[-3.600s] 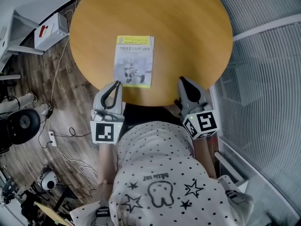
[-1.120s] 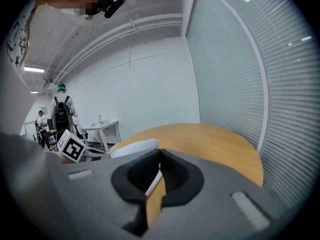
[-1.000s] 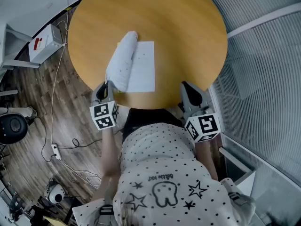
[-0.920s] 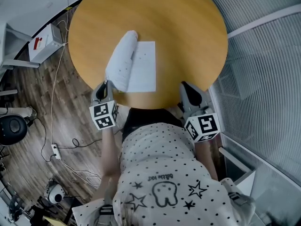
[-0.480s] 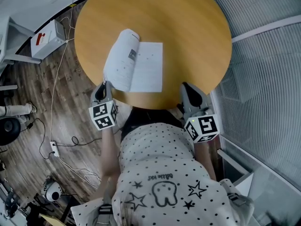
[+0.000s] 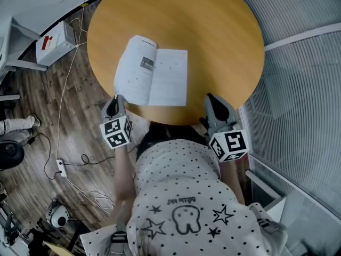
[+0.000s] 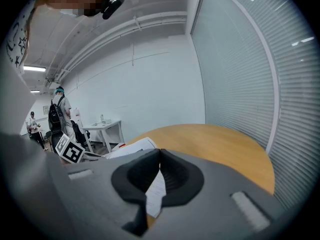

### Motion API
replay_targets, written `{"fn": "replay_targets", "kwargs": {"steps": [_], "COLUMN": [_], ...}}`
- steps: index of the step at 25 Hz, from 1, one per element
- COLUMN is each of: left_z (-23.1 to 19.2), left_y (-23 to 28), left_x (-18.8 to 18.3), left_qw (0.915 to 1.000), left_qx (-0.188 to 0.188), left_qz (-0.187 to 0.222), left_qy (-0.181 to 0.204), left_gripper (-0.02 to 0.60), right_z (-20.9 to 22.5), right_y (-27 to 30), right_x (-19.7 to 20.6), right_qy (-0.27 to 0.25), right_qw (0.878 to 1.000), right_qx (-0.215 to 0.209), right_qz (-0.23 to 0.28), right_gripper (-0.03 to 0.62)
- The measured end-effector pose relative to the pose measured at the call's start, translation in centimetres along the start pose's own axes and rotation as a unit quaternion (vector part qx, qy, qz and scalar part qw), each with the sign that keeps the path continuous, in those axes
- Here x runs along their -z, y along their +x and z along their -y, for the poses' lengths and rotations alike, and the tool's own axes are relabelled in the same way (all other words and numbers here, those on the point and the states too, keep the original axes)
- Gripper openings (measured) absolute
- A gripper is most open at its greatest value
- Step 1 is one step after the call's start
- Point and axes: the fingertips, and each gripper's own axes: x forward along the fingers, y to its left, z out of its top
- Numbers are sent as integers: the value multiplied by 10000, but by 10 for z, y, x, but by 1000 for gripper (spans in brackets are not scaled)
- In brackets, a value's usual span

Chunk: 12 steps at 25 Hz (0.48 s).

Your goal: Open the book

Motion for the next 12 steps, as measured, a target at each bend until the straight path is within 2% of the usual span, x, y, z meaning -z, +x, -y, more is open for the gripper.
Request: {"fn": "replay_targets", "kwargs": {"steps": [12], "left_z": [-25], "left_y": [4], "left_x": [11], "left_qw": [9997], "left_qx": [-51], "left_qz": [-106], "left_qy": [-195], "left_gripper": [29], "right_z": [-16], "right_y": [12], "right_x": [-8], "right_qy": [-72], "right_qw": [10000], "right_qx": [0], "right_qz": [-6], "right_gripper": [4]}}
